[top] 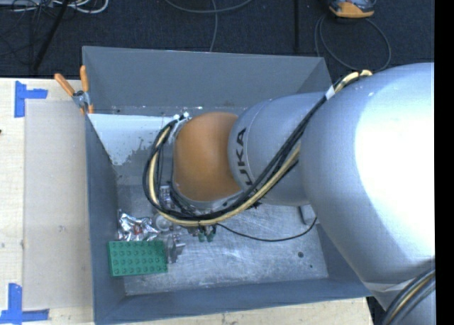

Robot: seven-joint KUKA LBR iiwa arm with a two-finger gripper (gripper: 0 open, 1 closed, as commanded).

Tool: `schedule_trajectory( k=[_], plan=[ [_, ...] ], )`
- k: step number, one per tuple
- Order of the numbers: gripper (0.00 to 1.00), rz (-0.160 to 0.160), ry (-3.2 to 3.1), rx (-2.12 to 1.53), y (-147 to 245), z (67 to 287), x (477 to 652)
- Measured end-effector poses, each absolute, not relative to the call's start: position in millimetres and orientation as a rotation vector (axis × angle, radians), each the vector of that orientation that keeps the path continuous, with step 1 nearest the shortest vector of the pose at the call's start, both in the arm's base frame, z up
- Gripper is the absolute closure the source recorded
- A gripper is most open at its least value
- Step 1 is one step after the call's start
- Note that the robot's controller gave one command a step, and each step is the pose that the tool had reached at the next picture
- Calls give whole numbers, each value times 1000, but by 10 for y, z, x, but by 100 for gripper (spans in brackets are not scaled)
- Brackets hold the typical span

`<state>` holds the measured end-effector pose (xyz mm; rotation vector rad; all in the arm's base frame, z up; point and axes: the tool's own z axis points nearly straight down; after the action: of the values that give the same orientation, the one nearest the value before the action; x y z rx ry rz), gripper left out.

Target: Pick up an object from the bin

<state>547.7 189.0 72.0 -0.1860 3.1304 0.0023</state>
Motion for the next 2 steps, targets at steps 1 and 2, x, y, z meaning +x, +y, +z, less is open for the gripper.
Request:
schedule_trajectory(
  k=[1, 2],
  plan=[
    [0, 2, 3124, -317, 2322, 707, 5219],
    [100, 2, 3125, -307, 2312, 721, 5230]
  ],
)
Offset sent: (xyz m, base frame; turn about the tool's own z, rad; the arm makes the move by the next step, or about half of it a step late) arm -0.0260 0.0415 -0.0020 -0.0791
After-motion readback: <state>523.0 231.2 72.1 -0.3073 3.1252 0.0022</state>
